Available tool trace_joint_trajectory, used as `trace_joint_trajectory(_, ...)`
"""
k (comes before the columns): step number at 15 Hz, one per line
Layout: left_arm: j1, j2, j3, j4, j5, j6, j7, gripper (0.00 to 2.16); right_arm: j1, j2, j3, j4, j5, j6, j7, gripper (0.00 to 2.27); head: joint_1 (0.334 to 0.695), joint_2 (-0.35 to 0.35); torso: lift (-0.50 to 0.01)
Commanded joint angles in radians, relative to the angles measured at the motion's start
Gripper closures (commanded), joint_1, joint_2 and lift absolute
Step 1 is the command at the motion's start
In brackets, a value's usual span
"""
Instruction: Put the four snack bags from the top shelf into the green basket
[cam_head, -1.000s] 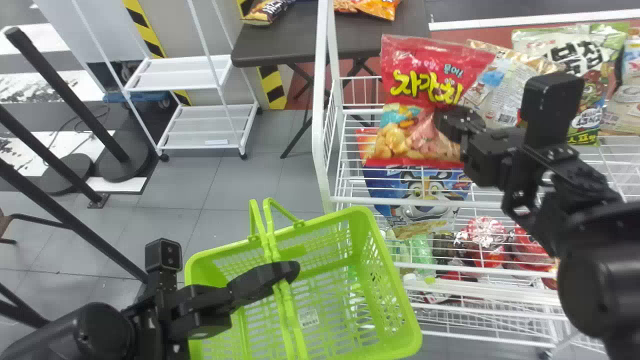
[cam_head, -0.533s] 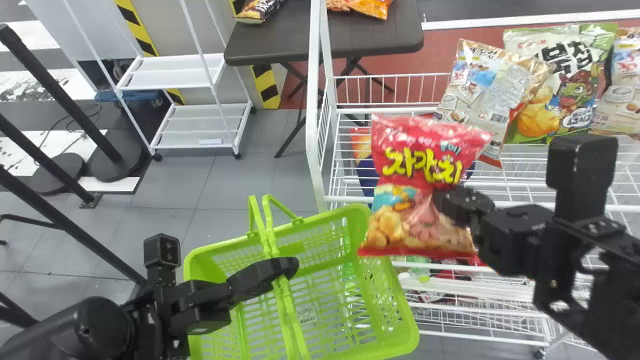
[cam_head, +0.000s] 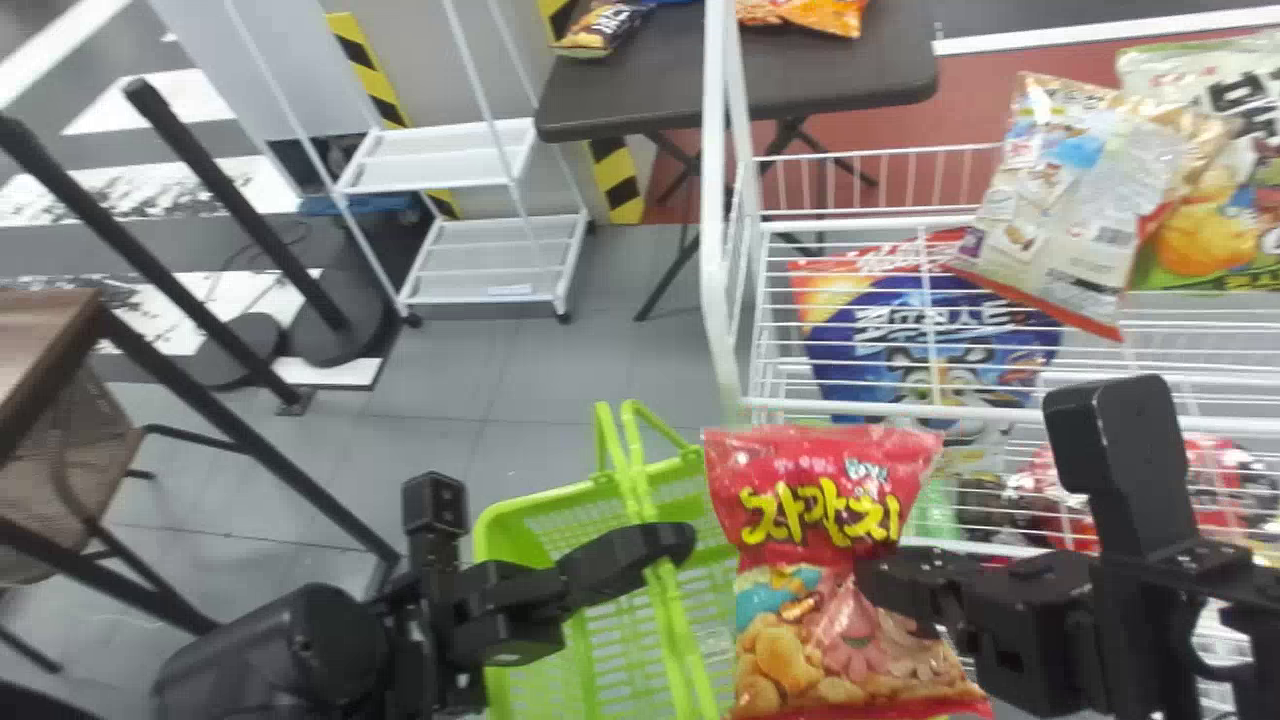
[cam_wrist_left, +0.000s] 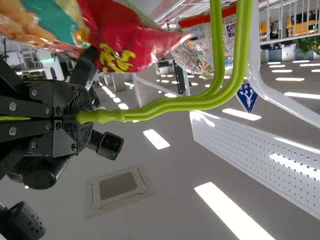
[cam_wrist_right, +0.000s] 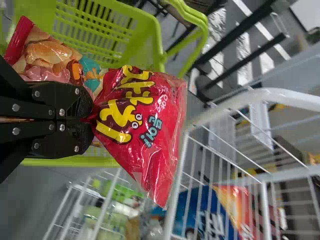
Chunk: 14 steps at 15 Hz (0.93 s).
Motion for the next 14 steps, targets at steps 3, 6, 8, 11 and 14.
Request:
trace_joint_trajectory(3,0.003,0.000,-0.011,0.000,0.005,0.001,-0.011,2.15,-0.106,0.006,0.147,0.158,0.006,-0.015,-0.015,2.25,0.695,0.350,0.000)
trace_joint_trajectory(6,0.008,0.000,-0.012,-0.002,0.008,0.001,-0.011,2.15,-0.187,0.020,0.264,0.341,0.003,-0.196,-0.036,2.25,0.695,0.350,0.000)
trace_joint_trajectory(8,0.011,0.001,-0.008,-0.002,0.008,0.001,-0.011,2.15,-0.233,0.044,0.310,0.442,-0.016,-0.208,-0.034,2.07,0.695,0.350,0.000)
trace_joint_trajectory(11,0.012,0.001,-0.006,-0.002,0.009,0.001,-0.011,2.15,-0.247,0.044,0.324,0.463,-0.031,-0.205,-0.034,0.00,0.695,0.350,0.000)
trace_joint_trajectory(14,0.011,0.001,-0.009,-0.002,0.009,0.001,-0.011,2.15,-0.212,0.037,0.265,0.405,-0.031,-0.199,-0.013,0.03,0.695,0.350,0.000)
